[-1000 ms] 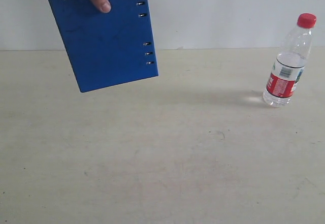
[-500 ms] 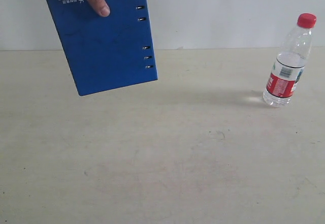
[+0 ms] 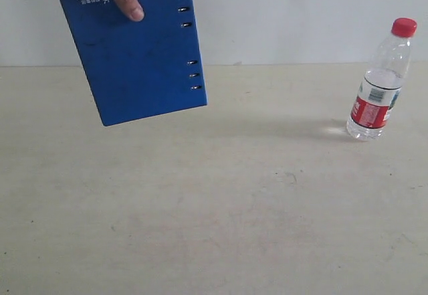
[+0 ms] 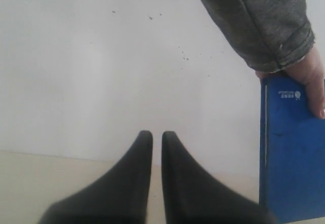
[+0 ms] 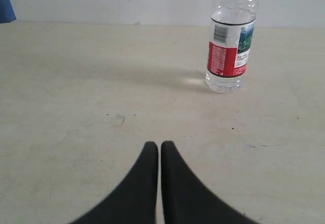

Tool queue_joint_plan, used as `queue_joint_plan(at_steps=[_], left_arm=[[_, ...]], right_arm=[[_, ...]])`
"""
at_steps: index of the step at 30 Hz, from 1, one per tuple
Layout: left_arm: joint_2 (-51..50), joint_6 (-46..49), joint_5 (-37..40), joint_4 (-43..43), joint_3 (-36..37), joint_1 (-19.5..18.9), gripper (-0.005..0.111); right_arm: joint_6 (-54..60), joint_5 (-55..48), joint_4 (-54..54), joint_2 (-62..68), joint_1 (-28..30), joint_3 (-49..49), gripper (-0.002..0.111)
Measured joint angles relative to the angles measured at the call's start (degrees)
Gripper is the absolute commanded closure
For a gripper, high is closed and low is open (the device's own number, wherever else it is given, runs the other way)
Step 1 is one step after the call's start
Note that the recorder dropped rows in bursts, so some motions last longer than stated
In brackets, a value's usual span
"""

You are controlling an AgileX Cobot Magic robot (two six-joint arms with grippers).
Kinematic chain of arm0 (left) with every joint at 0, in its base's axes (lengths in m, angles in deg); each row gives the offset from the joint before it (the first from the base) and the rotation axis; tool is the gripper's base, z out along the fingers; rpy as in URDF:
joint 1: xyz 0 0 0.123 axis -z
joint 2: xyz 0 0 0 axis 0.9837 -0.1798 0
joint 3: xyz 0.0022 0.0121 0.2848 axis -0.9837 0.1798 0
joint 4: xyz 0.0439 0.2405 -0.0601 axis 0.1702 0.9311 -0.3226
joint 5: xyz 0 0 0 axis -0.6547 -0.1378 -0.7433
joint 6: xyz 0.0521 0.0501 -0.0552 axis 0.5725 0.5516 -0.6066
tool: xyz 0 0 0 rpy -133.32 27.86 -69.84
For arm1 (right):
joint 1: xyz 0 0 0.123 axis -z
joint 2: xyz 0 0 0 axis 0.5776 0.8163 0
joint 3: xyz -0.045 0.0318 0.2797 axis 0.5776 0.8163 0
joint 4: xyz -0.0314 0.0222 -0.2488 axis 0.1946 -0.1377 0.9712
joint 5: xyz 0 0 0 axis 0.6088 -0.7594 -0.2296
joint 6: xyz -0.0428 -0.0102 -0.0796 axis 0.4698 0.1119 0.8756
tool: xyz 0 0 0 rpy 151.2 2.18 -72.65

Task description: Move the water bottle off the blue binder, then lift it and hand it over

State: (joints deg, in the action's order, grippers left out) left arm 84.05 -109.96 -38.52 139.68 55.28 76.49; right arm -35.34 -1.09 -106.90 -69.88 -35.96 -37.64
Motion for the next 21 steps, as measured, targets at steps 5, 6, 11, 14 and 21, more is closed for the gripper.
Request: queue_joint_plan(at_steps=[5, 6, 11, 14, 21], left_arm=[[-0.94, 0.0, -0.88, 0.0, 1.18, -0.12, 0.1], [-1.21, 0.0, -0.88, 0.0, 1.17, -0.12, 0.1], [-1.46, 0.0, -1.9, -0.36, 2.17, -0.12, 0.1], [-2.56, 1.25, -2.98, -6.78, 4.69, 2.4, 0.1], [-0.42, 52.94, 0.77, -46.8, 5.39, 5.35, 0.1]], right_arm=[[0.0, -0.01, -0.04, 0.0, 0.0, 0.0, 0.108], [0.0, -0.01, -0.04, 0.0, 0.0, 0.0, 0.108], [0.0, -0.01, -0.04, 0.0, 0.0, 0.0, 0.108], [0.0, -0.01, -0.04, 0.0, 0.0, 0.0, 0.108], [0.0, -0.01, -0.26, 0.0, 0.0, 0.0, 0.108]])
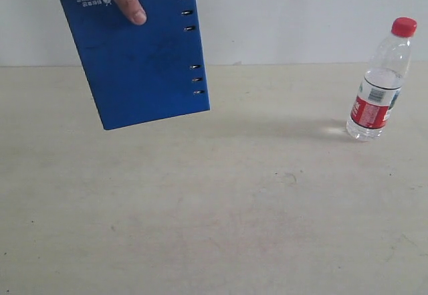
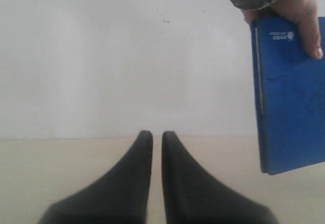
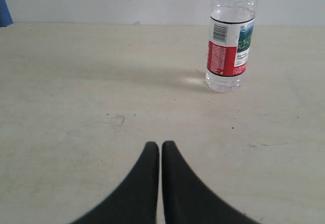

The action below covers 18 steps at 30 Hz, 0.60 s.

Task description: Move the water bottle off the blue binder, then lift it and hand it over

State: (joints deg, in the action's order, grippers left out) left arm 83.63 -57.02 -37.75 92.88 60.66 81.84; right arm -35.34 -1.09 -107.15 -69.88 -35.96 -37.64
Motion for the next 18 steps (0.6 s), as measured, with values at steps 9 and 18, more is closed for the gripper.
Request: queue_joint_plan(at_steps=[9, 18], left_arm=[[0.86, 45.03, 22.43, -38.22, 0.0, -0.32, 0.1], [0.86, 55.97, 16.89, -59.77, 0.0, 1.29, 0.1]], right_arm=[[0.0, 0.0, 0.0, 0.0, 0.0, 0.0, 0.108], [0.0, 0.0, 0.0, 0.0, 0.0, 0.0, 0.108]])
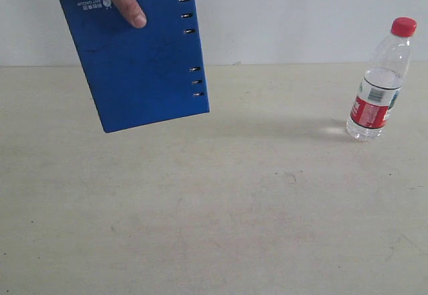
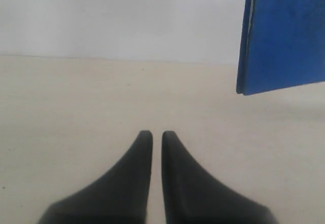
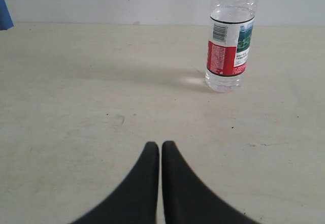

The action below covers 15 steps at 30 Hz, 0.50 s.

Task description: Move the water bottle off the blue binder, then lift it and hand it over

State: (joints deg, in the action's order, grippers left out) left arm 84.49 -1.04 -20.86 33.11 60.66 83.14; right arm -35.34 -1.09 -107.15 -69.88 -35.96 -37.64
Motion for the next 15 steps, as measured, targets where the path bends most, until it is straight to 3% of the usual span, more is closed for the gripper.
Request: queue_joint_plan(at_steps=[8, 15], left_arm=[[0.0, 3.01, 2.2, 4.21, 0.0, -0.62, 0.1], [0.0, 6.8, 3.39, 4.68, 0.0, -7.34, 0.1]], right_arm=[[0.0, 0.0, 0.0, 0.0, 0.0, 0.0, 0.108], [-0.12, 0.0, 0.0, 0.0, 0.0, 0.0, 0.108]])
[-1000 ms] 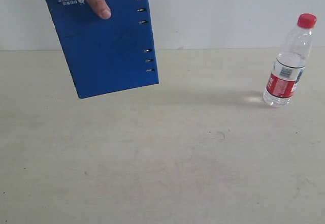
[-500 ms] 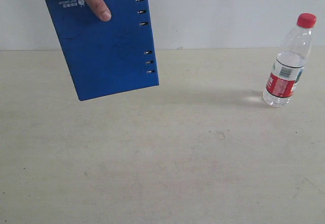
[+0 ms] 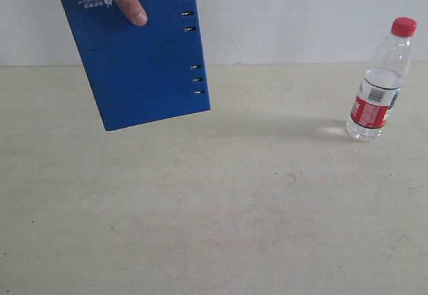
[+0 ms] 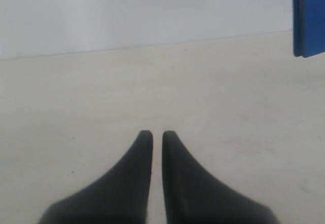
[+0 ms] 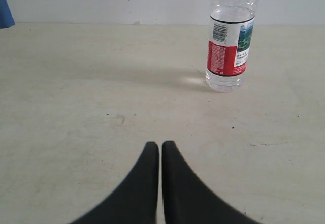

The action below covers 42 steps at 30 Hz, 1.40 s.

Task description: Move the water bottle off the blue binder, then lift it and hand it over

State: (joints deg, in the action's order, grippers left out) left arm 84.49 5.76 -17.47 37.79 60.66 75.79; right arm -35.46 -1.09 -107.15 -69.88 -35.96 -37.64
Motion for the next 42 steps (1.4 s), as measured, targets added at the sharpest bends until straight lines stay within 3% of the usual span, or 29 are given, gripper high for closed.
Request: queue_joint_plan(at_steps=[5, 10, 22, 34, 42], left_arm=[[-0.26, 0.87, 0.53, -4.01, 0.0, -2.83, 0.1], [-0.26, 1.12, 0.53, -8.2, 0.0, -2.87, 0.1], [-0.26, 1.12, -0.46, -9.18, 0.0, -2.87, 0.1], [-0.01, 1.12, -0.48, -2.99, 0.0, 3.92, 0.1], [-0.01, 1.12, -0.35, -2.46, 0.0, 4.3, 0.1]], right_arm=[[-0.1, 0.0, 0.0, 0.0, 0.0, 0.0, 0.108], [-0.1, 0.0, 0.0, 0.0, 0.0, 0.0, 0.108], [-0.1, 0.0, 0.0, 0.0, 0.0, 0.0, 0.108], [-0.1, -0.24, -0.09, 0.0, 0.0, 0.0, 0.108], [-0.1, -0.24, -0.09, 0.0, 0.0, 0.0, 0.108]])
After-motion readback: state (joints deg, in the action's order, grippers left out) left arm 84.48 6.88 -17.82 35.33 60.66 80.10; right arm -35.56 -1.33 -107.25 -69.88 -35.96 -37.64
